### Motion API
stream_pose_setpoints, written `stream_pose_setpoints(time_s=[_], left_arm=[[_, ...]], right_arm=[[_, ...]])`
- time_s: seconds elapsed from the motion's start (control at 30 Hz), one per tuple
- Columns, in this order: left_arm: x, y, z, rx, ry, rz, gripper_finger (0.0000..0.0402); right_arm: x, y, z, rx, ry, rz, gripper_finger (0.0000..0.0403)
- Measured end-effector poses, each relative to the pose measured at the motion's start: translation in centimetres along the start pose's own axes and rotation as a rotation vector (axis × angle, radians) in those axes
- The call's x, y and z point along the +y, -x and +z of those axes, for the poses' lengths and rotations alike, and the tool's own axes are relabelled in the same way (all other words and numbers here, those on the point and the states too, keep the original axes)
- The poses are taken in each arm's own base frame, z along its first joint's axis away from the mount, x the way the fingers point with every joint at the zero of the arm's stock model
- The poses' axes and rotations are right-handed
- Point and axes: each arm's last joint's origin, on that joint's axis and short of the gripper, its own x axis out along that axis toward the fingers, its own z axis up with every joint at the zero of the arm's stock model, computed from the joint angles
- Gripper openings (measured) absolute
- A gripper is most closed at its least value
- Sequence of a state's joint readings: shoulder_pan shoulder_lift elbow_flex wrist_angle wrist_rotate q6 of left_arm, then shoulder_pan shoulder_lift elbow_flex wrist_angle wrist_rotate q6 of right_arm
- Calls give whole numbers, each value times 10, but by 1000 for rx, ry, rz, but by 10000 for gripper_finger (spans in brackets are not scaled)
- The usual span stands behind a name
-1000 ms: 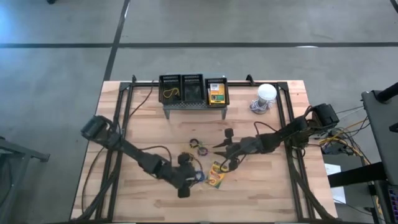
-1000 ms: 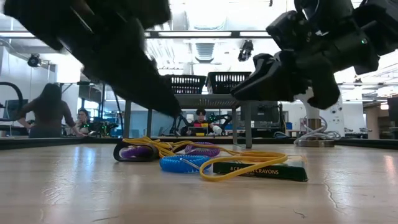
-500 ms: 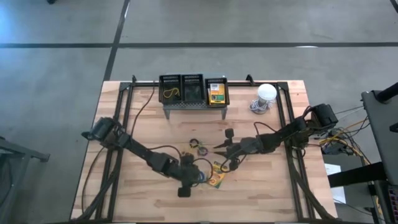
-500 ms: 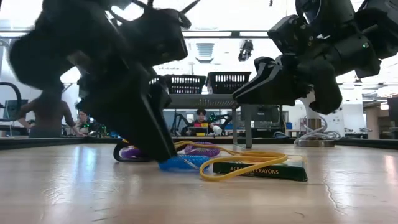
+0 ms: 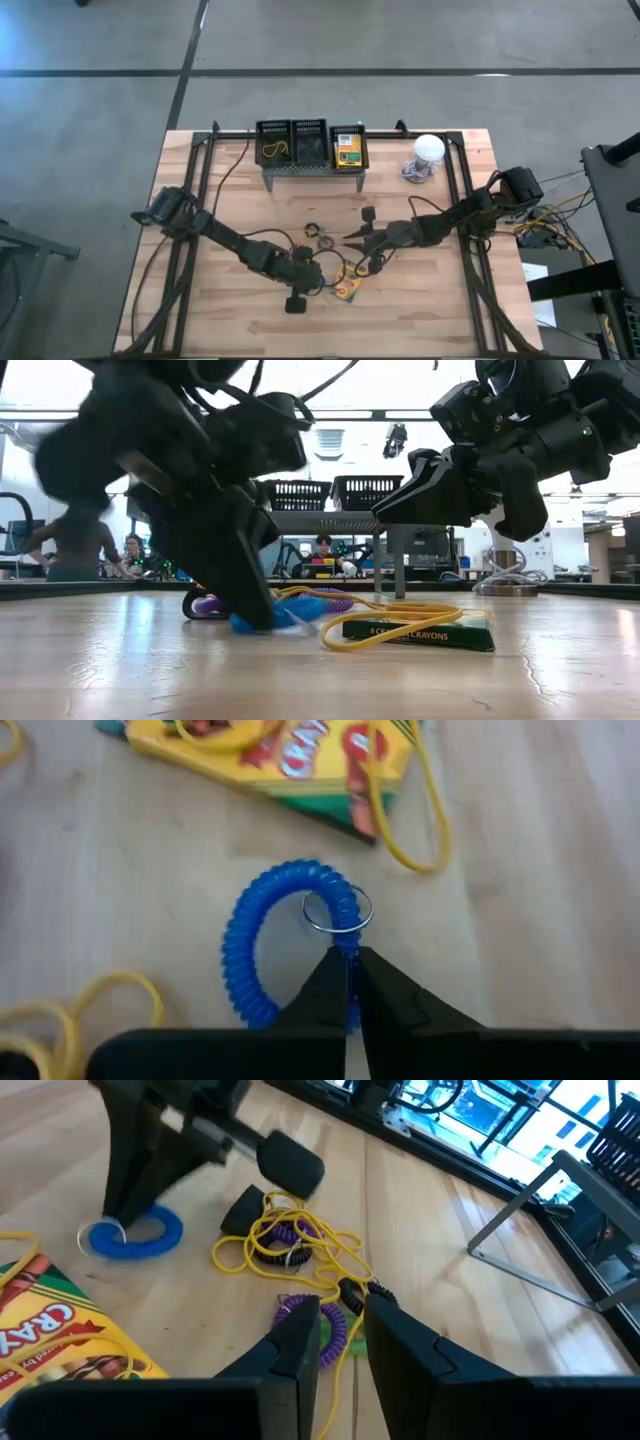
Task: Pick & Place Office Desk Supplies
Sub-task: Put the blue spring keychain into the middle black bin on the shelf
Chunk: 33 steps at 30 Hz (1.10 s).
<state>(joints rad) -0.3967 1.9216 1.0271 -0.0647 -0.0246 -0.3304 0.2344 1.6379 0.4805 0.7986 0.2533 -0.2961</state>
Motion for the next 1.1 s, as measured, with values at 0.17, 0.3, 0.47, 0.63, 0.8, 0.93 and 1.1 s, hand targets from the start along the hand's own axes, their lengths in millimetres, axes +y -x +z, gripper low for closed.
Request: stream_pose_setpoints(time_s=[0.17, 0.3, 0.47, 0.63, 0.8, 0.93, 1.1], left_arm=[[-5, 32, 16, -82, 43, -24, 3], [-6, 61, 28, -175, 57, -10, 2], [23, 121, 53, -307, 303, 204, 1], [91, 179, 85, -397, 390, 397, 1], [172, 210, 94, -423, 453, 534, 1], [221, 223, 84, -420, 556, 562, 14], [248, 226, 72, -397, 616, 510, 63]], right_arm=[[0, 0, 0, 0, 3, 0, 79], [0, 3, -4, 50, 19, 0, 73], [-2, 9, -6, 95, -14, -10, 68], [-3, 10, -3, 61, -27, -19, 70], [-3, 9, -2, 42, -25, -23, 65], [-2, 9, -3, 45, -24, -23, 64], [-2, 10, -4, 47, -22, -21, 63]])
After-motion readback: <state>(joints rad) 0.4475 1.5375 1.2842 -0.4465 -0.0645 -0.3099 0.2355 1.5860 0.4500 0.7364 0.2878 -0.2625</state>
